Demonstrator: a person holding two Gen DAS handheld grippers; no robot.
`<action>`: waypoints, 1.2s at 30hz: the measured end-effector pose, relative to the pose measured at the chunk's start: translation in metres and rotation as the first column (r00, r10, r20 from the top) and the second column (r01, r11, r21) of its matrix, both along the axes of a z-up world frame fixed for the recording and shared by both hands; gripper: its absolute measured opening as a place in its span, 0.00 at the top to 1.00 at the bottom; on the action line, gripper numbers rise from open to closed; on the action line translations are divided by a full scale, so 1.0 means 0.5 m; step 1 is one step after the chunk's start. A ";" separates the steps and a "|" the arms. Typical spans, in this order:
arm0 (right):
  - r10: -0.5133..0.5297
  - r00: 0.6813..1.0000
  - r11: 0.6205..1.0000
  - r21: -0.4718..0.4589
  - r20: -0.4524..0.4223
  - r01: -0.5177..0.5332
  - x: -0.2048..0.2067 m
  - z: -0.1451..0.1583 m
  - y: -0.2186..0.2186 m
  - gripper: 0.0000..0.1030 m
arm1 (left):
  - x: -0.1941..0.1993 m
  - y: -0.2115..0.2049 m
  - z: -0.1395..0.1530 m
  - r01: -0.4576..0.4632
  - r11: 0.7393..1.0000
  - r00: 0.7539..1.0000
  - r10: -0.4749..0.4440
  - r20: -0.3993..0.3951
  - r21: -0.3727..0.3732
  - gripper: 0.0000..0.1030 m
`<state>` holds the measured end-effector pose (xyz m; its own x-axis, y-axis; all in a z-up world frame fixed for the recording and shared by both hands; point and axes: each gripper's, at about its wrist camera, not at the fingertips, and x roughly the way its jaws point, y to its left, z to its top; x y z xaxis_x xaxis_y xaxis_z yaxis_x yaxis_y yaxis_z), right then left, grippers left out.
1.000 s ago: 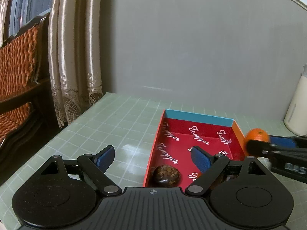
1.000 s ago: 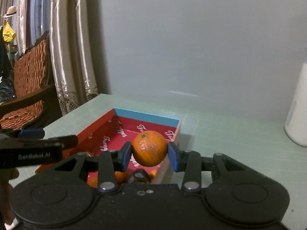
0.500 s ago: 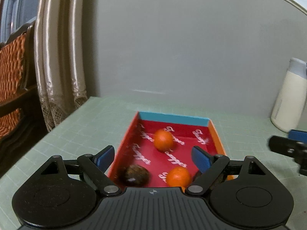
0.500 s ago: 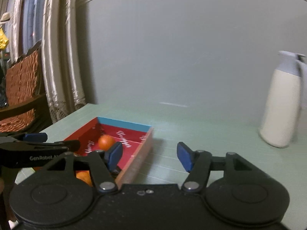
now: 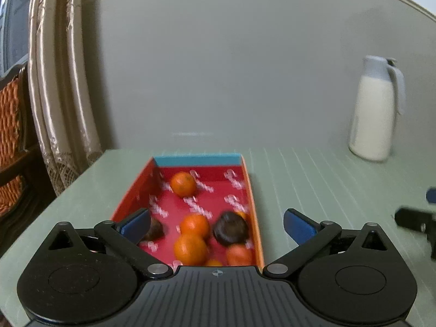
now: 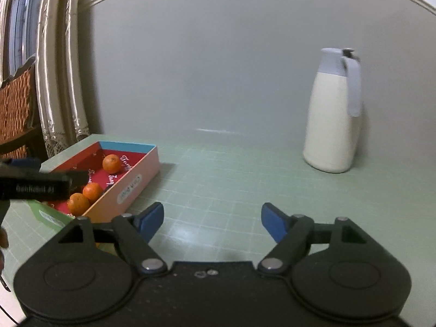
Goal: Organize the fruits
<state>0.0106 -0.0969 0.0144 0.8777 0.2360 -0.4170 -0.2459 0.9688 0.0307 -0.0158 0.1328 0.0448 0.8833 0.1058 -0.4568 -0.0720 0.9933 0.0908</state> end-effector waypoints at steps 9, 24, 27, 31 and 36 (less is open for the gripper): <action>-0.033 0.999 0.999 0.008 0.012 0.033 -0.099 -0.004 -0.036 0.23 | -0.147 -0.001 0.026 -0.002 0.996 1.000 0.001 -0.013 -0.090 0.00; -0.006 0.998 1.000 0.009 0.058 0.005 -0.138 -0.034 -0.025 0.23 | -0.202 0.021 -0.022 -0.088 0.995 0.996 0.087 -0.012 -0.049 0.00; -0.017 0.999 1.000 -0.005 0.035 0.017 -0.133 -0.054 -0.026 0.23 | -0.197 0.022 -0.024 -0.076 0.995 0.997 0.075 -0.017 -0.061 0.00; -0.022 0.999 1.000 0.011 0.043 0.022 -0.133 -0.054 -0.031 0.23 | -0.200 0.010 -0.025 -0.077 0.997 0.997 0.076 -0.008 -0.033 0.00; -0.022 0.999 1.000 0.015 0.045 0.021 -0.134 -0.056 -0.031 0.23 | -0.202 0.017 -0.023 -0.083 0.995 0.997 0.083 -0.005 -0.050 0.00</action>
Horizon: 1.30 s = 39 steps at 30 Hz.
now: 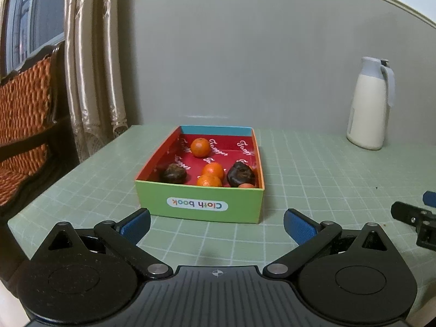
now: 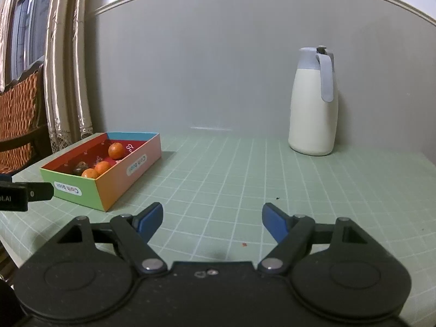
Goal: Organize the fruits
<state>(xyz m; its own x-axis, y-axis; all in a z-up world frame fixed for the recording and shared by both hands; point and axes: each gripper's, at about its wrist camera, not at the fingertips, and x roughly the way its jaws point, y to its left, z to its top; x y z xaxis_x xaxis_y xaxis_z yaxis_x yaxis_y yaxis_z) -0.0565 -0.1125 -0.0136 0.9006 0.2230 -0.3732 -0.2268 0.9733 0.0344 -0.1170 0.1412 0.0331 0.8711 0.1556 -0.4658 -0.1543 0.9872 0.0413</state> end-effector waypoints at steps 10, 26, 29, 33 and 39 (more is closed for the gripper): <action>0.009 1.000 1.000 0.003 -0.003 -0.009 -0.002 0.002 -0.001 0.23 | 0.004 0.000 -0.004 0.004 1.000 1.000 -0.004 -0.002 -0.007 0.00; 0.017 1.000 1.000 0.004 -0.008 -0.017 -0.001 0.005 -0.003 0.23 | 0.006 0.000 -0.005 0.004 1.000 1.000 -0.004 -0.002 -0.011 0.00; 0.018 1.000 1.000 0.003 -0.008 -0.018 -0.001 0.005 -0.002 0.23 | 0.006 0.000 -0.005 0.005 1.000 1.000 -0.005 -0.003 -0.011 0.00; 0.020 1.000 1.000 0.003 -0.008 -0.020 0.000 0.005 -0.002 0.23 | 0.007 0.000 -0.005 0.002 1.000 1.000 -0.002 -0.002 -0.014 0.00; 0.020 1.000 1.000 0.002 -0.010 -0.019 0.001 0.005 -0.002 0.23 | 0.007 -0.001 -0.006 0.000 1.000 1.000 0.000 -0.002 -0.016 0.00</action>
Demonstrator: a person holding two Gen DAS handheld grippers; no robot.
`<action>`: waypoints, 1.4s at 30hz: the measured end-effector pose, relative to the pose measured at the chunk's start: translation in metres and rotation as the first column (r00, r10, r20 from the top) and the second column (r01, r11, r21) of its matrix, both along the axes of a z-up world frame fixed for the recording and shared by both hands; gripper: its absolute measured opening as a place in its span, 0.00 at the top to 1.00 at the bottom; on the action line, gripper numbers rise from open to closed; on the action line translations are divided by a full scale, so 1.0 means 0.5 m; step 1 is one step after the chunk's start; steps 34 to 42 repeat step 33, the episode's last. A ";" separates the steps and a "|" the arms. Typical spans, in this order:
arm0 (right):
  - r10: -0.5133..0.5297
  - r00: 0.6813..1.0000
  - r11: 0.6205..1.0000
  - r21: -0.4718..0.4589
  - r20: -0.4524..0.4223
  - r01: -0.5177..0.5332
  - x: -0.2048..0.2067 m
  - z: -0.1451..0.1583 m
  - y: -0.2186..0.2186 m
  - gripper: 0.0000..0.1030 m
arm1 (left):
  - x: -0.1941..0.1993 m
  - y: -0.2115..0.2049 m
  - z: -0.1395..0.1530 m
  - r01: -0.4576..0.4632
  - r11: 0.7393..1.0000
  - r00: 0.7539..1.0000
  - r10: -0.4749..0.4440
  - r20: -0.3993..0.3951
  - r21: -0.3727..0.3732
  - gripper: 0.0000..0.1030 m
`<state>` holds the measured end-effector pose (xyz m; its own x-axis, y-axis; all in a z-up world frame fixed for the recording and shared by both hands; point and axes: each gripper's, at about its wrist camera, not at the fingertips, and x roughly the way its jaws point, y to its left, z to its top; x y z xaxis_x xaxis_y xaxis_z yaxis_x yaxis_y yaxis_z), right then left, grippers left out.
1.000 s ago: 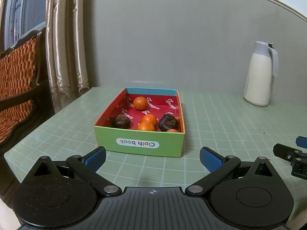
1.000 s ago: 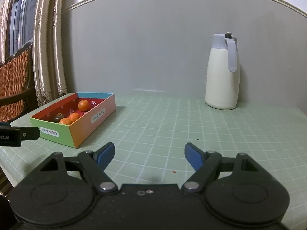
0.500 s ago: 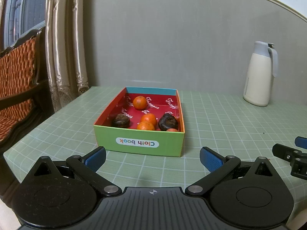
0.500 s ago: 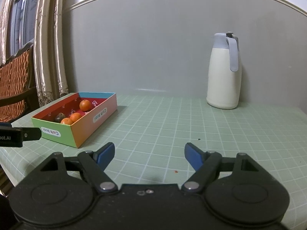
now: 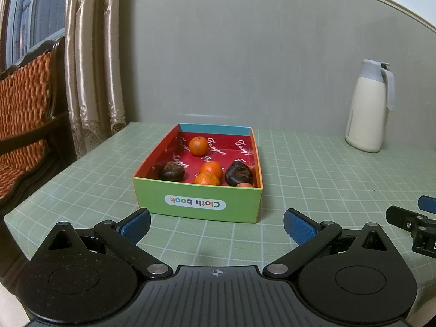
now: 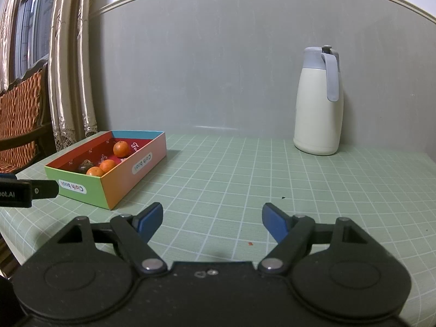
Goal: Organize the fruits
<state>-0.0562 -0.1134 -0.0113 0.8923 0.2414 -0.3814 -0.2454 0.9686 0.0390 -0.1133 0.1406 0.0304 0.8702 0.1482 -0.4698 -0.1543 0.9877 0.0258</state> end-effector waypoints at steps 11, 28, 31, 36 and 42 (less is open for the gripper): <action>0.002 1.000 1.000 -0.002 0.001 -0.002 0.001 -0.001 -0.001 0.23 | 0.001 0.002 -0.002 -0.001 1.000 1.000 0.001 0.003 -0.004 0.00; 0.002 1.000 1.000 -0.003 -0.002 -0.002 0.004 -0.003 -0.003 0.23 | -0.007 0.001 0.002 0.025 1.000 0.999 -0.024 0.029 -0.002 0.00; 0.002 1.000 1.000 -0.003 -0.002 -0.002 0.004 -0.003 -0.003 0.23 | -0.005 -0.001 0.002 0.018 1.000 0.999 -0.018 0.028 -0.001 0.00; 0.002 1.000 1.000 -0.003 0.000 -0.002 0.004 -0.003 -0.003 0.23 | 0.000 0.002 0.000 0.002 1.000 1.000 -0.002 0.012 -0.018 0.00; 0.002 1.000 1.000 -0.003 0.000 -0.002 0.004 -0.003 -0.003 0.23 | 0.000 0.002 0.000 0.002 1.000 1.000 -0.002 0.012 -0.018 0.00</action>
